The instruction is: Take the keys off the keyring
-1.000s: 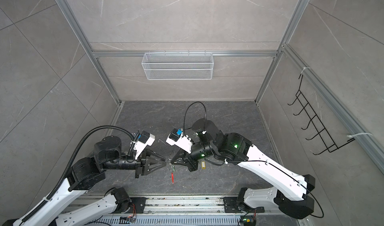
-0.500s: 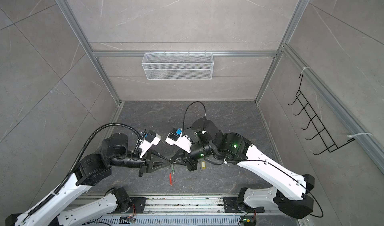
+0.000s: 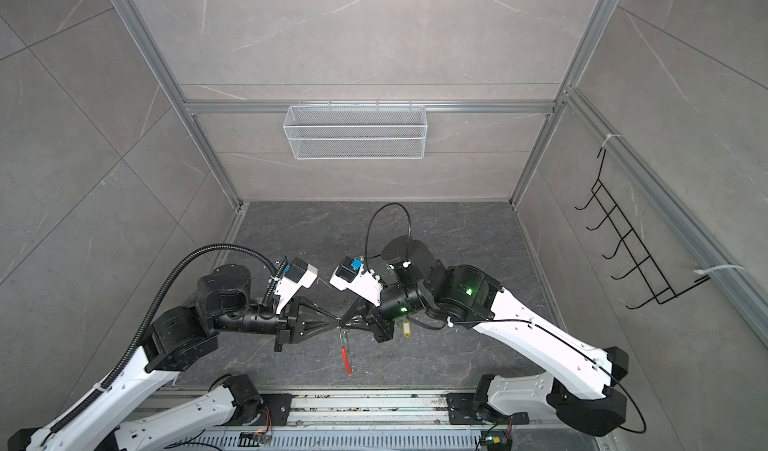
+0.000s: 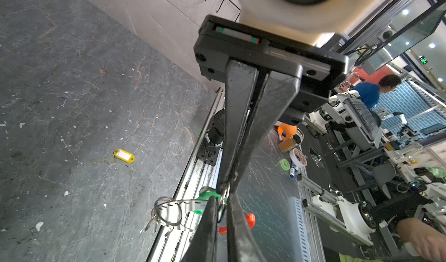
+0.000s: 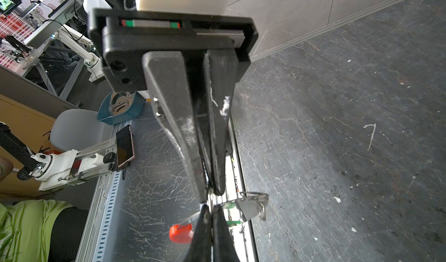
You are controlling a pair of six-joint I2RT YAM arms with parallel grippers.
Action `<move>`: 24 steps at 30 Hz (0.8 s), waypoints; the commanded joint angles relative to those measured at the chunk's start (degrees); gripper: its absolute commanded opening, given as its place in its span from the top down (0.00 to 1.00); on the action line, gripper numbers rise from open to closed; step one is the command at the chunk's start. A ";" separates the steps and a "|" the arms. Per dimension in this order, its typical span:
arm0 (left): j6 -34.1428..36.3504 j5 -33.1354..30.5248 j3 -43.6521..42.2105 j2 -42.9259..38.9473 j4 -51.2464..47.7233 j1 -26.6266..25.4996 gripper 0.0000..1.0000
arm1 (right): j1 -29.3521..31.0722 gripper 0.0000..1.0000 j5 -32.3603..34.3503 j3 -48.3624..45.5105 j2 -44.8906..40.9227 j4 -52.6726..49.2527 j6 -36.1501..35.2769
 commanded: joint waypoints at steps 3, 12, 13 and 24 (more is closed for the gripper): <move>0.86 0.96 1.66 0.46 2.54 0.05 0.90 | 0.33 1.00 -0.36 -0.70 0.25 1.31 0.96; 0.77 0.76 2.19 0.66 2.65 0.01 0.83 | 0.32 1.00 -0.36 -0.79 0.39 1.33 0.81; 0.80 0.76 2.19 0.82 2.59 0.04 0.85 | 0.36 1.00 -0.34 -0.81 0.39 1.38 0.87; 0.72 1.17 0.80 0.42 4.29 0.00 1.00 | 0.34 1.00 0.45 -1.62 -0.48 2.94 1.71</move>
